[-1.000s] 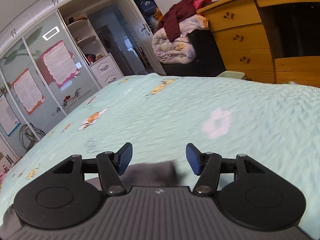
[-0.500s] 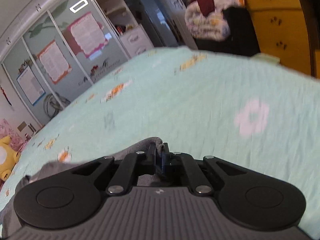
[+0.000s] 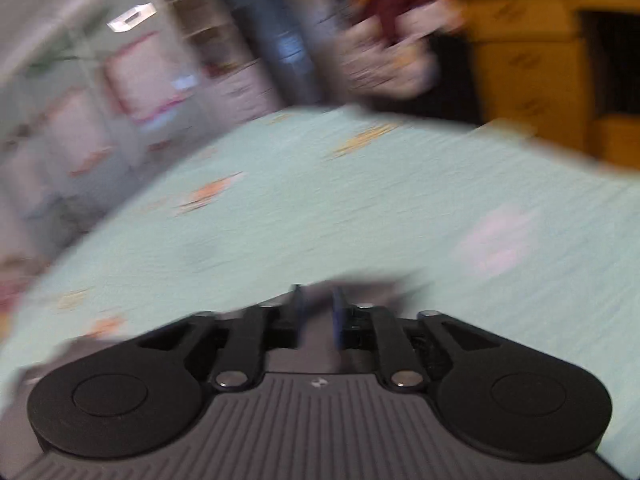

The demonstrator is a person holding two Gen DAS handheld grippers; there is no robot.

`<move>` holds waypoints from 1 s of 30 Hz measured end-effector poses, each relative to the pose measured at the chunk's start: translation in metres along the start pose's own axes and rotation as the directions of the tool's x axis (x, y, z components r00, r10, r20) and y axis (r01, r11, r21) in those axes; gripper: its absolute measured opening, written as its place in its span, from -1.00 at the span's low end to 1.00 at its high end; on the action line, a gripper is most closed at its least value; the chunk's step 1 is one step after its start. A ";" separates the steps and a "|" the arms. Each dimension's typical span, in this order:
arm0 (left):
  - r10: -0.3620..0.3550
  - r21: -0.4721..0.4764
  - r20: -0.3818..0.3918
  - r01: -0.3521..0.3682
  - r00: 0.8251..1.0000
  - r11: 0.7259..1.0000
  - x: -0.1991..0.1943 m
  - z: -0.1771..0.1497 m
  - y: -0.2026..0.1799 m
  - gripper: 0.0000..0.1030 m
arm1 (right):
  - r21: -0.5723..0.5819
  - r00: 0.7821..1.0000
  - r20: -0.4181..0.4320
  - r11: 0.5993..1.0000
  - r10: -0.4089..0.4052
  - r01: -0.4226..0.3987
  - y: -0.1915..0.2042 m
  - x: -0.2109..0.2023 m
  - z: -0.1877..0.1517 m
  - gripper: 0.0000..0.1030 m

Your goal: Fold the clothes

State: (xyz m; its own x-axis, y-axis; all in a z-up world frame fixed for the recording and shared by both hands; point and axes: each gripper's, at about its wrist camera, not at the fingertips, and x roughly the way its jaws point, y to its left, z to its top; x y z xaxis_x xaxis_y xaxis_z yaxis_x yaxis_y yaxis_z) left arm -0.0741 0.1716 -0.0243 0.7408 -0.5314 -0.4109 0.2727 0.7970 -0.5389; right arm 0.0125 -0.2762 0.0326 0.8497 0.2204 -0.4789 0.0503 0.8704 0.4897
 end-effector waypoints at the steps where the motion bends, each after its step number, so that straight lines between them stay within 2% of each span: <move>1: 0.004 -0.003 -0.003 -0.004 1.000 1.000 0.000 0.001 -0.001 0.12 | 0.034 0.997 -0.054 0.998 0.053 -0.052 0.015 0.006 -0.007 -0.36; 3: 0.030 -0.012 -0.015 -0.030 0.999 0.999 -0.001 0.005 -0.005 0.08 | 0.059 0.983 -0.142 0.993 0.114 -0.107 0.046 0.025 -0.018 -0.36; 4: 0.049 -0.018 -0.019 -0.049 0.999 0.999 -0.001 0.009 -0.010 -0.01 | 0.045 0.979 -0.157 0.991 0.131 -0.126 0.058 0.032 -0.023 -0.36; 7: 0.060 0.008 0.013 -0.060 0.998 0.998 -0.003 0.025 -0.024 -0.05 | -0.014 0.956 -0.224 0.980 0.190 -0.198 0.078 0.063 -0.037 -0.38; 9: 0.053 0.033 0.037 -0.054 0.998 0.998 0.002 0.041 -0.034 -0.05 | -0.106 0.943 -0.274 0.968 0.191 -0.227 0.078 0.077 -0.054 -0.53; 10: 0.054 0.050 0.042 -0.056 0.998 0.997 0.008 0.051 -0.039 -0.05 | -0.124 0.940 -0.276 0.962 0.202 -0.243 0.074 0.070 -0.056 -0.68; 13: 0.109 0.142 0.025 -0.111 0.994 0.984 0.040 0.080 -0.056 -0.05 | -0.166 0.934 -0.283 0.947 0.220 -0.274 0.065 0.056 -0.062 -0.89; 16: 0.132 0.226 -0.017 -0.125 0.991 0.966 0.084 0.104 -0.069 -0.04 | -0.193 0.933 -0.284 0.941 0.219 -0.280 0.062 0.049 -0.066 -0.99; 18: 0.105 0.248 -0.106 -0.076 0.989 0.966 0.116 0.117 -0.071 -0.06 | -0.199 0.933 -0.283 0.938 0.222 -0.284 0.060 0.046 -0.068 -0.99; 19: 0.087 0.253 -0.158 -0.045 0.984 0.966 0.133 0.123 -0.071 -0.14 | -0.199 0.933 -0.282 0.937 0.225 -0.286 0.060 0.045 -0.069 -0.99; 21: 0.048 0.226 -0.245 0.009 0.968 0.974 0.160 0.127 -0.069 -0.36 | -0.200 0.932 -0.280 0.936 0.228 -0.289 0.060 0.044 -0.072 -0.99; 22: 0.027 0.206 -0.286 0.034 0.958 0.978 0.174 0.129 -0.068 -0.57 | -0.197 0.932 -0.280 0.936 0.231 -0.292 0.060 0.044 -0.072 -0.99; 24: -0.028 0.163 -0.356 0.092 0.934 0.982 0.198 0.132 -0.066 -0.63 | -0.189 0.930 -0.280 0.936 0.239 -0.297 0.059 0.045 -0.072 -0.99; 25: -0.028 0.166 -0.374 0.096 0.927 0.981 0.210 0.131 -0.063 -0.63 | -0.192 0.930 -0.279 0.935 0.239 -0.298 0.059 0.045 -0.072 -0.99; 27: 0.025 0.206 -0.398 0.063 0.917 0.977 0.238 0.129 -0.057 -0.90 | -0.198 0.930 -0.279 0.933 0.240 -0.300 0.059 0.045 -0.072 -0.99; 28: 0.010 0.193 -0.392 0.071 0.920 0.979 0.249 0.131 -0.051 -0.90 | -0.202 0.930 -0.278 0.932 0.240 -0.301 0.059 0.044 -0.072 -0.99; 29: -0.006 0.160 -0.366 0.070 0.931 0.985 0.257 0.139 -0.045 -0.91 | -0.204 0.930 -0.279 0.931 0.239 -0.301 0.059 0.045 -0.072 -0.99; 30: 0.014 0.153 -0.339 0.041 0.941 0.987 0.261 0.146 -0.046 -0.91 | -0.202 0.929 -0.280 0.932 0.241 -0.302 0.059 0.045 -0.072 -0.99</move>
State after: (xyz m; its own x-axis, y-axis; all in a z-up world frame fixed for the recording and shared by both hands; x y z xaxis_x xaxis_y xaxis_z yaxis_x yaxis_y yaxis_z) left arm 0.1964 0.0383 0.0007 0.4929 -0.5862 -0.6430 0.3935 0.8093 -0.4361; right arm 0.0161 -0.1832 -0.0131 0.6546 0.5376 -0.5315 -0.3157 0.8332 0.4539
